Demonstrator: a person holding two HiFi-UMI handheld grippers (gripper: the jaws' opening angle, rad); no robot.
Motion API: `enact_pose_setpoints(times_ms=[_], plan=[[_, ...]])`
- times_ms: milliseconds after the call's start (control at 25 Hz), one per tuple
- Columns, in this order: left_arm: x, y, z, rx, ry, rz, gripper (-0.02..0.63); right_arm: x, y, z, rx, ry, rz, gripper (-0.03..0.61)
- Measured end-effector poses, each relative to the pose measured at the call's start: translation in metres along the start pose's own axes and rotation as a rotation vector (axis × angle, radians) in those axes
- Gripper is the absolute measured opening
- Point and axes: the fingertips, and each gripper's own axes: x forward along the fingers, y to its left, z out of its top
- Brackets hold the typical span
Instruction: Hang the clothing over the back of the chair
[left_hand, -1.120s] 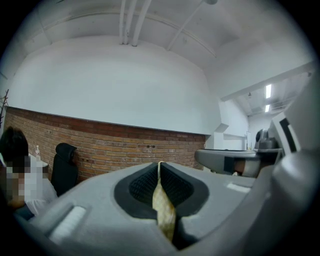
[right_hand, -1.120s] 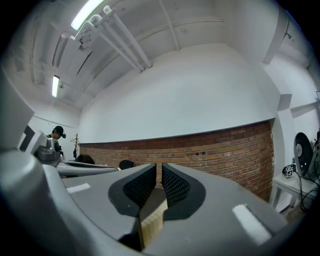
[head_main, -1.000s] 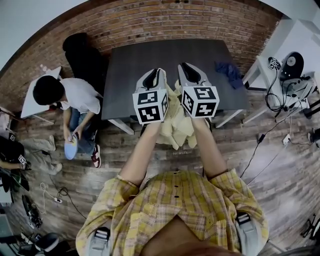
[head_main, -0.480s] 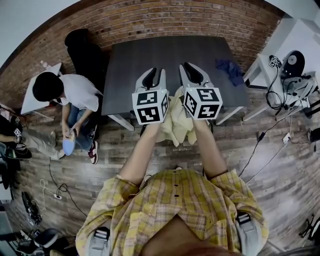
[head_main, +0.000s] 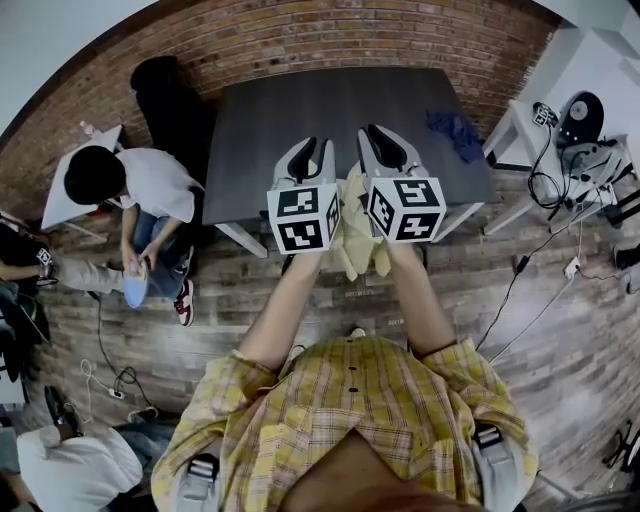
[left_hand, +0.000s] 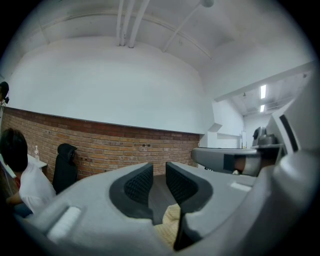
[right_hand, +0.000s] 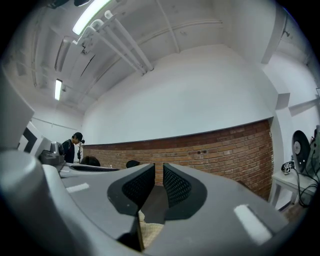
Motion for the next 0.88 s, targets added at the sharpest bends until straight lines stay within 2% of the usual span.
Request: enact_pose_setpoints(times_ms=[480,880], plan=[[-0.050,-0.023,-0.015,0.030,0.025,-0.054,0.062,-0.045,0.029,-0.007,0.002,0.004,0.012,0.006],[-0.088,-0.021,-0.024,0.028,0.009,-0.076,0.003,-0.071,0.064,-0.022,-0.003,0.014,0.022,-0.005]])
